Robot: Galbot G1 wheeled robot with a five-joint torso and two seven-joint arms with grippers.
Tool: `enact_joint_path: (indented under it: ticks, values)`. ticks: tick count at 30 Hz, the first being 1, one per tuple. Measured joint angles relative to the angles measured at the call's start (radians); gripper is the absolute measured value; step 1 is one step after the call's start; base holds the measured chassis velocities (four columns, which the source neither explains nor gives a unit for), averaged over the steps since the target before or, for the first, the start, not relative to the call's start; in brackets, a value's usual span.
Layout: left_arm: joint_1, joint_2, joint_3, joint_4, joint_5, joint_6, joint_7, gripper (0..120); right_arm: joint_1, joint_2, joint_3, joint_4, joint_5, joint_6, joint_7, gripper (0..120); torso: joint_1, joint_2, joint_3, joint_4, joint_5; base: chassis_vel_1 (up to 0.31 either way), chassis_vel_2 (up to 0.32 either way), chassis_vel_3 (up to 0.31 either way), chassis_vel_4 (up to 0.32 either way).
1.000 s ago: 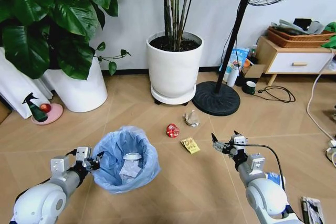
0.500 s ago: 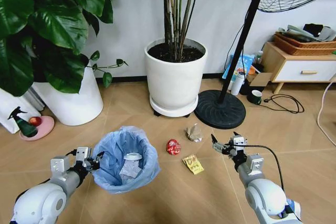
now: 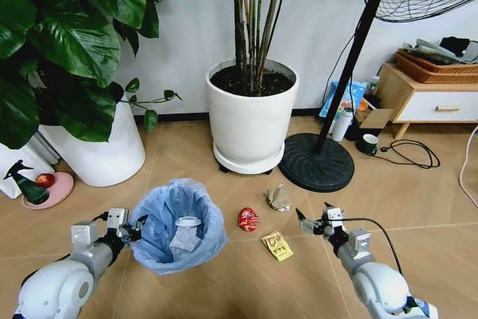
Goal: Pick up the trash bin and place the garbage on the floor into it.
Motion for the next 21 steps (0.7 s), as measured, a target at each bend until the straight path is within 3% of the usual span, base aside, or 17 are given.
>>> enact_joint_path:
  ticks: [3,8,15,21]
  values:
    - [0.002,-0.002,0.000,0.000,0.000,0.000,0.000,0,0.034,-0.085,-0.011,-0.095,-0.010,0.048,-0.115,100,0.000,0.000,0.000,0.0000,0.0004,0.000,0.000,0.000,0.000]
    - [0.000,-0.005,0.007,-0.001,0.002,0.000,0.001,0,0.070,-0.147,-0.065,-0.210,-0.037,0.084,-0.243,100,0.000,0.000,0.000,0.0001,0.0007,0.000,0.000,0.000,0.000]
    - [-0.004,-0.004,0.014,0.006,0.004,0.000,0.001,0,0.124,-0.152,-0.172,-0.276,-0.064,0.079,-0.265,100,0.000,0.000,0.000,-0.0001,0.0002,0.000,0.000,0.000,0.000]
    - [-0.004,-0.007,0.014,0.004,0.006,0.000,0.002,0,0.219,-0.108,-0.295,-0.341,-0.104,0.058,-0.245,100,0.000,0.000,0.000,0.0002,-0.0003,0.000,0.000,0.000,0.000]
